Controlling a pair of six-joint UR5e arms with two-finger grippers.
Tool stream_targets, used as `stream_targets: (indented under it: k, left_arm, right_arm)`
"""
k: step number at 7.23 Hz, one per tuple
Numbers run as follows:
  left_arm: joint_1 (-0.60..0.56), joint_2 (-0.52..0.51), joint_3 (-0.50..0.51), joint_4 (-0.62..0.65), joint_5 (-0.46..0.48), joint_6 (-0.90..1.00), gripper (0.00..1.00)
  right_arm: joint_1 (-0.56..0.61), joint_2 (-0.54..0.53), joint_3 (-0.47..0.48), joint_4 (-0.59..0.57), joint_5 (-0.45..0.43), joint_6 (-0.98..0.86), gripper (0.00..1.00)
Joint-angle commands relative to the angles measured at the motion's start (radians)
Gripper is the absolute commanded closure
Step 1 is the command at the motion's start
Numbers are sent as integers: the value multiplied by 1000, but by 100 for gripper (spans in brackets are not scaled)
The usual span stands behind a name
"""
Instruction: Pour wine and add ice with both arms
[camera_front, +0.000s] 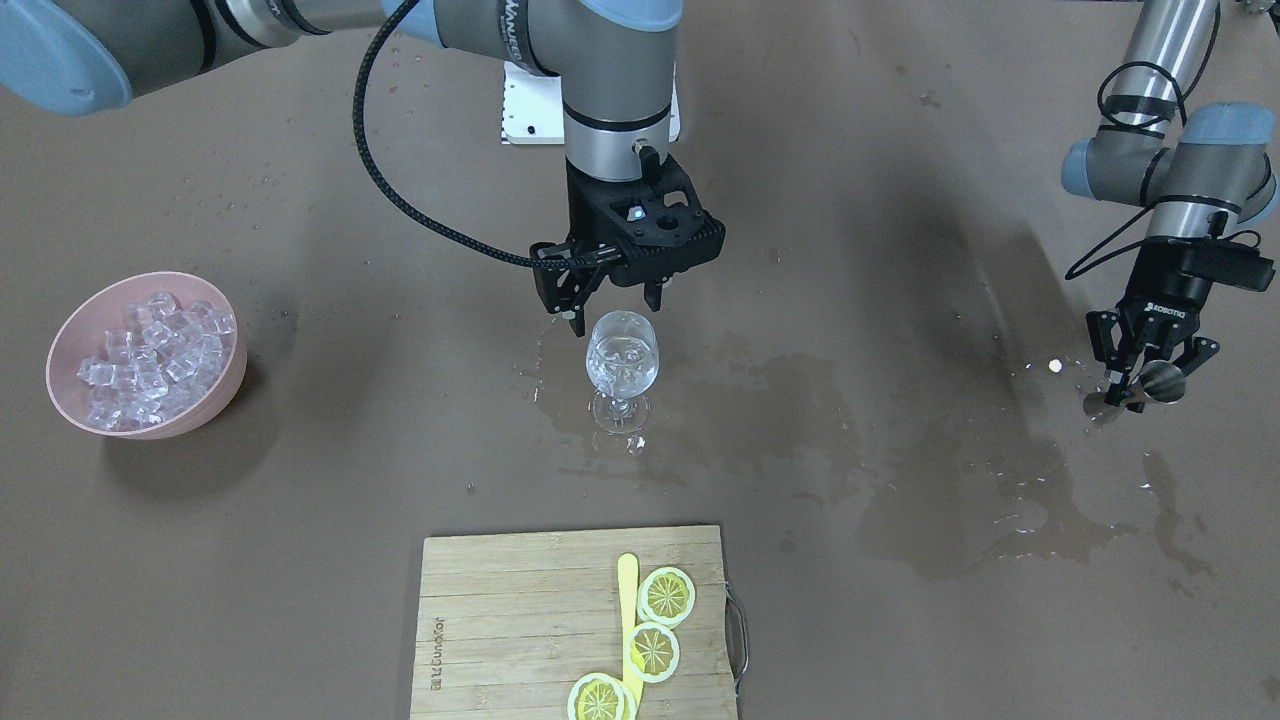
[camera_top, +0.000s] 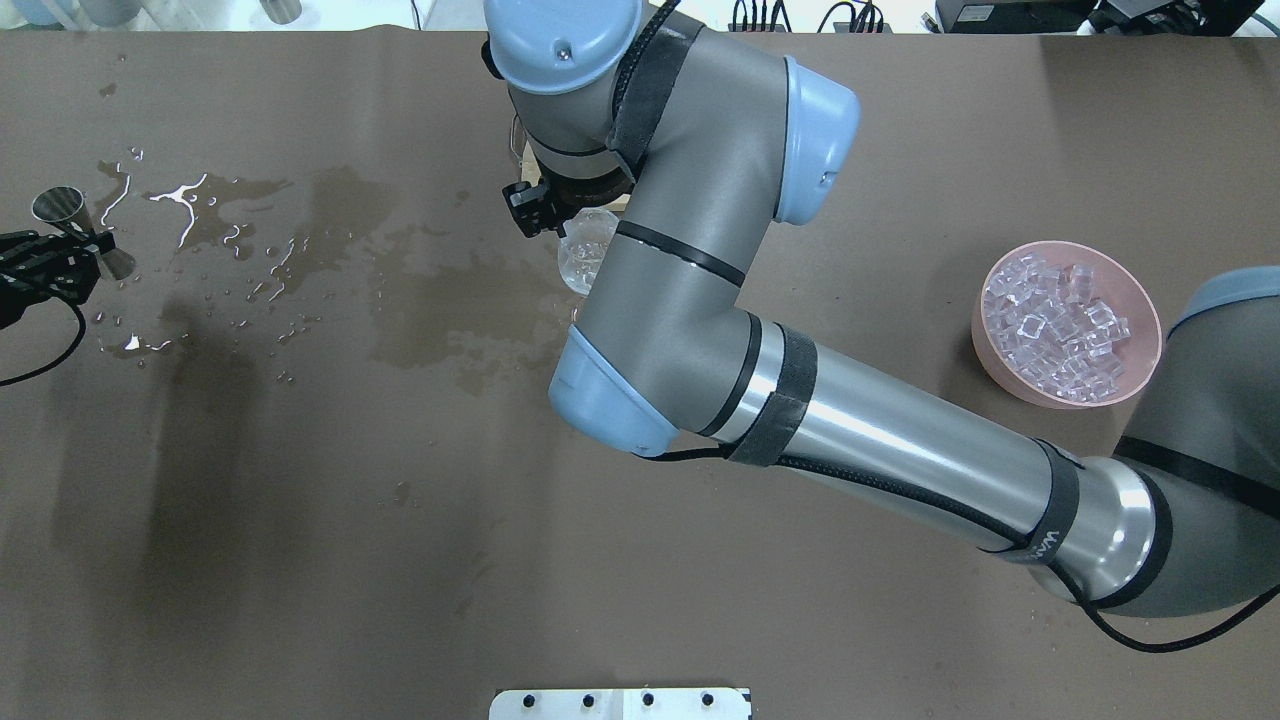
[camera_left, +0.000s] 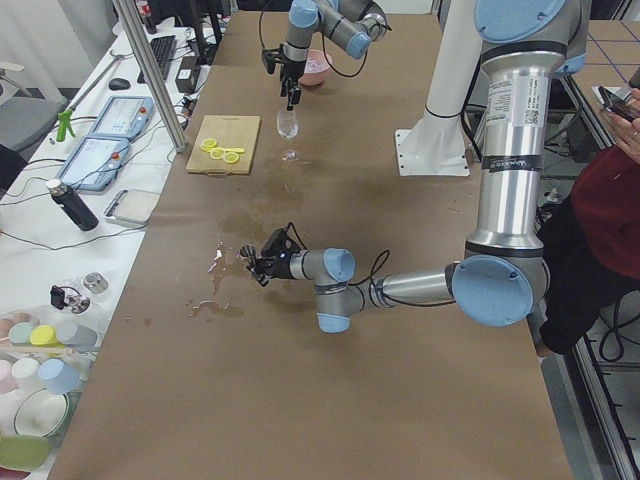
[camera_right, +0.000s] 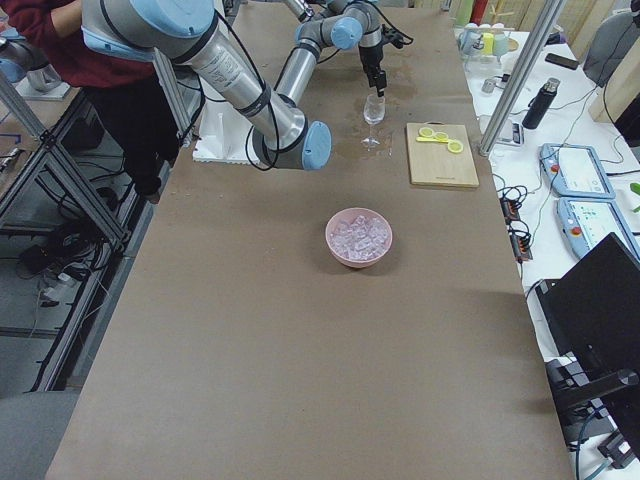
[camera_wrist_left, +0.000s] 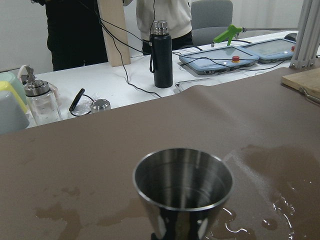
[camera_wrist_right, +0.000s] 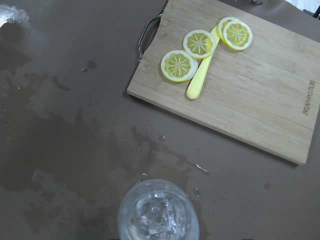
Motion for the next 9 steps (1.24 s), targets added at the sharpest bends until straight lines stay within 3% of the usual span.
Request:
stream_targets:
  k: [1, 4, 7, 9]
  left_arm:
    - [0, -11, 24, 2, -1, -8, 100]
    - [6, -32, 74, 10, -10, -57, 100]
    - [8, -44, 68, 3, -12, -54, 100]
    - [11, -46, 74, 3, -9, -48, 95]
  right_arm:
    - [92, -6, 43, -91, 46, -13, 0]
    - [213, -201, 191, -124, 150, -18, 0]
    - [377, -364, 233, -164, 186, -260, 0]
    - [480, -520, 246, -79, 294, -259, 0]
